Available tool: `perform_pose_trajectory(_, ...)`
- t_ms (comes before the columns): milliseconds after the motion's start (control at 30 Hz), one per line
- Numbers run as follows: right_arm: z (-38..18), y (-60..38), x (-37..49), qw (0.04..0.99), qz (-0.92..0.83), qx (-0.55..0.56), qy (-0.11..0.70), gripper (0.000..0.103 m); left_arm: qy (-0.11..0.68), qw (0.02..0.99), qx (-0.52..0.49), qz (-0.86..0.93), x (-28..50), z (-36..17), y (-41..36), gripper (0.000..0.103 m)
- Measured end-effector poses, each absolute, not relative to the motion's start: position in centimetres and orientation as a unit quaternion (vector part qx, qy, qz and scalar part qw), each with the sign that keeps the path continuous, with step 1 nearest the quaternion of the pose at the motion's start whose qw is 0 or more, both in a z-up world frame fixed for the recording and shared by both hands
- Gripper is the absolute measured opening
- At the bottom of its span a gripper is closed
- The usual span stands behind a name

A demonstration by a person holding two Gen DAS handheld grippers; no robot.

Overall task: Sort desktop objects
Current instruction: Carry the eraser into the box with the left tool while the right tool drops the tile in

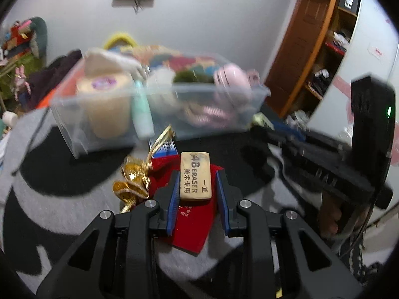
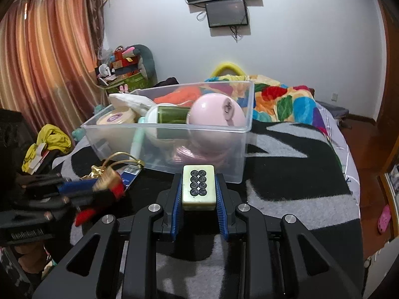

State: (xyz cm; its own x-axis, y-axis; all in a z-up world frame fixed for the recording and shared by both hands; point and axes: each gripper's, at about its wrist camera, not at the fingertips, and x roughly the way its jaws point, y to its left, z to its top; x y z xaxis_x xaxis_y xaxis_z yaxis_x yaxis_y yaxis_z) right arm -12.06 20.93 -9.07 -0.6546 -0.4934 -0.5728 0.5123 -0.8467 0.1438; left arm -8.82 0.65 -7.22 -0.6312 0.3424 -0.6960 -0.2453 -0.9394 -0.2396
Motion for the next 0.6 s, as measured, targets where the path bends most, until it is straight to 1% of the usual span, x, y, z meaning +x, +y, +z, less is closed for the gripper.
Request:
perform_pose_trajectory(133,-9.2,20.6,-11.9,0.280,-0.908,0.312,0.020,0.022,-0.053,0.169,-0.408,0.895,-8.4,-7.8,0.9,0.028)
perform_pose_trajectory(200,-9.4,20.5,-12.0,0.280,-0.907,0.316,0.021,0.022,-0.053,0.174,-0.411,0.893,-8.3,-7.6,1.0,0.030)
perform_pose_trajectory(267,-9.5,20.5,-12.1,0.280,-0.906,0.317,0.020,0.022,-0.056,0.178,-0.412,0.892,-8.3,-7.3,1.0,0.034)
perform_pose_trajectory(433,-9.4,20.7,-11.9,0.282,-0.907,0.314,0.016,0.022,-0.059,0.165,-0.418,0.891,-9.3,-7.5,0.9,0.034)
perform_pose_trajectory(533,-9.3,20.7,-11.7,0.282,-0.908,0.311,0.015,0.022,-0.043,0.148,-0.412,0.898,-9.5,-7.6,1.3,0.024)
perform_pose_trajectory(600,-9.1,20.7,-11.6,0.283,-0.908,0.308,0.013,0.022,-0.032,0.144,-0.403,0.903,-9.2,-7.3,1.6,0.024)
